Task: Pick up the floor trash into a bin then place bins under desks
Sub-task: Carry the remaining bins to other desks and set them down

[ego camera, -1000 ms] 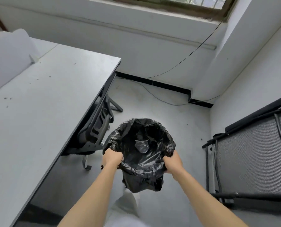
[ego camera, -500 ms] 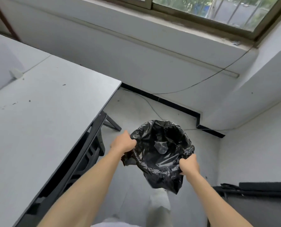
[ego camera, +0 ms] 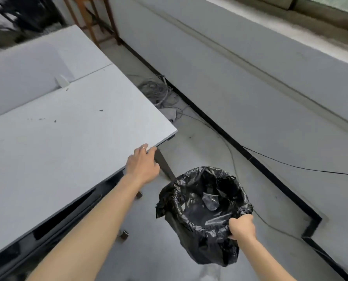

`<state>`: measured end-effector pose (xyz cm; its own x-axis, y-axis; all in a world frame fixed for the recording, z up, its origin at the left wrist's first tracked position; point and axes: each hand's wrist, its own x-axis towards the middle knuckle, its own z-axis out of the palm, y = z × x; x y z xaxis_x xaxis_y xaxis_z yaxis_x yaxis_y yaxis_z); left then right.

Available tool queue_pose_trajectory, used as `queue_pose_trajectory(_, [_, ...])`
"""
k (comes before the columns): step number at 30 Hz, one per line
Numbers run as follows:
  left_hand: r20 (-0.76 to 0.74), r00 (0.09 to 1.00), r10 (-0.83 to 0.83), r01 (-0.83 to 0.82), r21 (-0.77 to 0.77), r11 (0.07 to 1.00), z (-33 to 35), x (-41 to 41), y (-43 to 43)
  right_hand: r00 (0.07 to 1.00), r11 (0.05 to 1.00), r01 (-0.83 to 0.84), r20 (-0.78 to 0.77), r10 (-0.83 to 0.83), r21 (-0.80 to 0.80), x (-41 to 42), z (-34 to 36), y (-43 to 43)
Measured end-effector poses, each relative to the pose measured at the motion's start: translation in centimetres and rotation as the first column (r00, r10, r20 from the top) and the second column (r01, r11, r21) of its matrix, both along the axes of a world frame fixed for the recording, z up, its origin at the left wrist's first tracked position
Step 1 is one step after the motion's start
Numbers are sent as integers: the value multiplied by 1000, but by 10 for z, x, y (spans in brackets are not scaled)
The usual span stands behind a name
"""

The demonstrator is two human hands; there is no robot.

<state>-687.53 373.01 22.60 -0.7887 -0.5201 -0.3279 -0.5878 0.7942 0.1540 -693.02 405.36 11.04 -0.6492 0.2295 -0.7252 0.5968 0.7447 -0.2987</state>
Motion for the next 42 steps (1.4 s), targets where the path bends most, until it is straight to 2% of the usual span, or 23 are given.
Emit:
queue_pose_trajectory(3, [81, 997, 12, -1, -129, 992, -28, -32, -16, 999, 999, -51, 5, 51, -19, -49, -45, -16])
queue_pose_trajectory(6, [114, 993, -32, 57, -224, 973, -72, -76, -24, 1000, 1000, -1, 14, 2, -27, -81, -115, -32])
queue_pose_trajectory(11, [-51, 989, -140, 109, -383, 917, -128, -139, -36, 991, 996, -86, 98, 87, -7, -101, -225, -57])
queue_pose_trajectory(14, [-164, 978, -130, 38, -473, 880, -163, -150, -53, 981, 993, -121, 149, 122, -10, -111, -274, -75])
queue_pose_trajectory(17, [-261, 944, -201, 13, -580, 815, -185, -148, -56, 970, 989, -147, 195, 146, -10, -118, -306, -92])
queue_pose_trajectory(22, [-312, 927, -210, -41, -640, 767, -193, -153, -54, 971, 995, -99, 216, 99, -12, -126, -346, -132])
queue_pose_trajectory(27, [-358, 904, -234, -75, -672, 737, -203, -152, -58, 963, 984, 156, 233, -132, -88, -116, -380, -175])
queue_pose_trajectory(30, [-387, 886, -255, -81, -672, 736, -207, -154, -57, 913, 919, 356, 270, -305, -167, -102, -410, -190])
queue_pose_trajectory(33, [-394, 876, -279, -75, -681, 728, -210, -155, -61, 829, 814, 527, 361, -428, -244, -85, -430, -202])
queue_pose_trajectory(35, [-392, 877, -280, -80, -691, 718, -212, -153, -62, 810, 801, 545, 403, -426, -249, -77, -435, -206])
queue_pose_trajectory(38, [-386, 880, -278, -81, -696, 713, -213, -153, -61, 848, 864, 455, 402, -345, -217, -76, -485, -191])
queue_pose_trajectory(42, [-381, 883, -273, -86, -704, 705, -213, -155, -62, 854, 902, 389, 440, -277, -187, -89, -460, -192])
